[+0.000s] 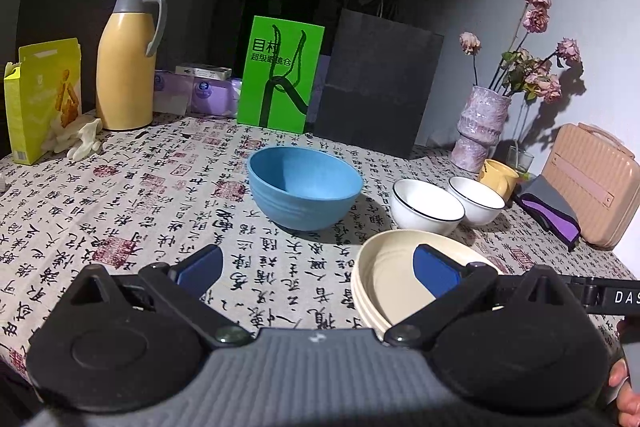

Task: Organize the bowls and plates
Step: 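Move both open grippers past the plate stack toward the blue bowl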

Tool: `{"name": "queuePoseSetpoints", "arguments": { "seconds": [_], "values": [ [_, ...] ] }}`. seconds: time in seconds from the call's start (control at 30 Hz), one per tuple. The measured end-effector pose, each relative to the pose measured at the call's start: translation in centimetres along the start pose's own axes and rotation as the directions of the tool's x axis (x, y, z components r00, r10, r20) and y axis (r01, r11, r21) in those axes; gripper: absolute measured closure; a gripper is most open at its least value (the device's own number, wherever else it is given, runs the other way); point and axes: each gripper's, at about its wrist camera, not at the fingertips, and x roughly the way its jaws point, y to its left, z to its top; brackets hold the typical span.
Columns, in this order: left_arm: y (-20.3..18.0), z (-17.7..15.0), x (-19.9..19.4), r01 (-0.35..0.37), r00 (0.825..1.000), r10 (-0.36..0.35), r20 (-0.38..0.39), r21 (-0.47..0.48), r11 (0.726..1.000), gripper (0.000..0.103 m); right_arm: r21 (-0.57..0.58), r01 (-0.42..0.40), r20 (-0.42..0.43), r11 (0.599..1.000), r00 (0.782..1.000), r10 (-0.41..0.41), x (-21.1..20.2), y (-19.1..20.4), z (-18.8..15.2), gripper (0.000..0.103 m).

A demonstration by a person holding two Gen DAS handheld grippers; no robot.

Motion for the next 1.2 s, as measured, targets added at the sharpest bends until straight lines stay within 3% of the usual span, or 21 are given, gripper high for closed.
{"name": "queuePoseSetpoints", "arguments": {
  "seconds": [0.5, 1.2],
  "values": [
    [2.4, 2.9, 2.1, 0.017, 1.000, -0.017, 0.001, -0.033, 0.999, 0.000, -0.025, -0.001, -0.007, 1.000, 1.000, 0.001, 2.1, 2.0, 2.7, 0.000],
    [6.6, 7.7, 8.2, 0.008, 1.000, -0.009, -0.005, -0.088, 0.996, 0.000, -0.082, -0.028, -0.045, 0.996, 0.999, 0.025, 9.2, 5.6, 8.3, 0.000]
  ]
}}
